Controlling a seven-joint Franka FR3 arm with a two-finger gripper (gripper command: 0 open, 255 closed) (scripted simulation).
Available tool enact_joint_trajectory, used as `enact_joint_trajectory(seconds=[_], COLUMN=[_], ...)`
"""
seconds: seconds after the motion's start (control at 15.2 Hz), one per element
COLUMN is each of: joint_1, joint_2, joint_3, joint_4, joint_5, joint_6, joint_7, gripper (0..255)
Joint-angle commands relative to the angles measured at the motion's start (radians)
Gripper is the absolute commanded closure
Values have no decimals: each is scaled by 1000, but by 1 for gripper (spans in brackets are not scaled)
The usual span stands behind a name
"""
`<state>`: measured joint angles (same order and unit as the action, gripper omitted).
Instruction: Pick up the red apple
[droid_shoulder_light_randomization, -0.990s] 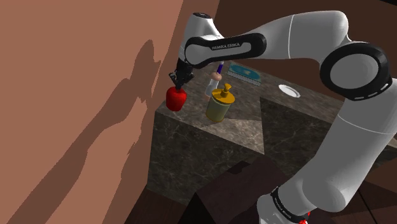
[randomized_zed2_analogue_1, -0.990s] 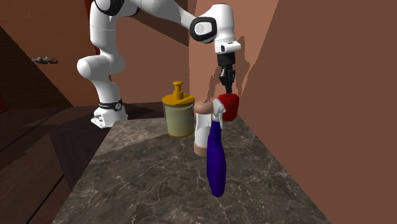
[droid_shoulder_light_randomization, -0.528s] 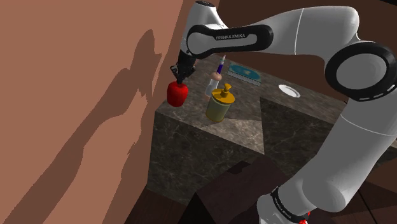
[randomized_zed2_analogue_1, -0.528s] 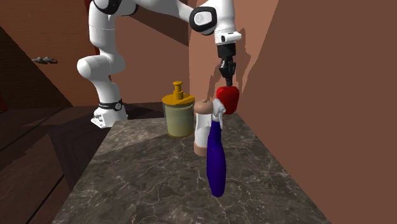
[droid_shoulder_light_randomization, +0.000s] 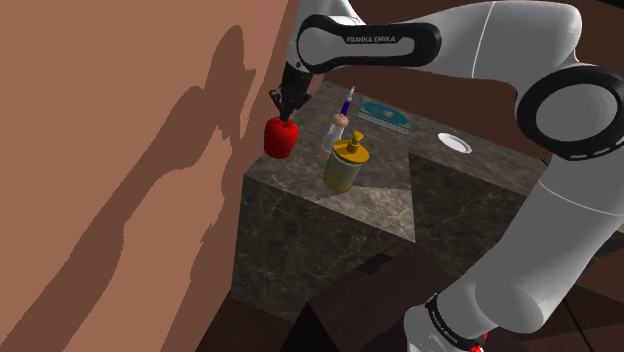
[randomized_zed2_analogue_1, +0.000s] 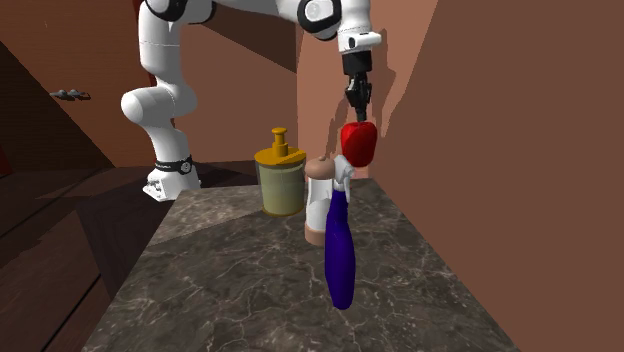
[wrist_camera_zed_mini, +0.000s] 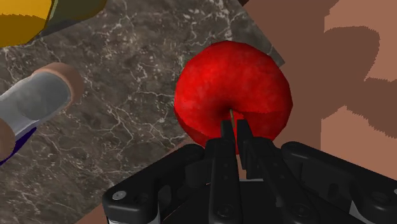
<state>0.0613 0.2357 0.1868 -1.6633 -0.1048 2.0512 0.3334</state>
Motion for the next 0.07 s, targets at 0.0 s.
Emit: enact_joint_trajectory(seconds=[0.0], joint_1=[0], joint_2=[0], joint_3=[0], joint_4=[8], joint_5=[1], joint_6=[-8], joint_7=[-1], gripper=[255])
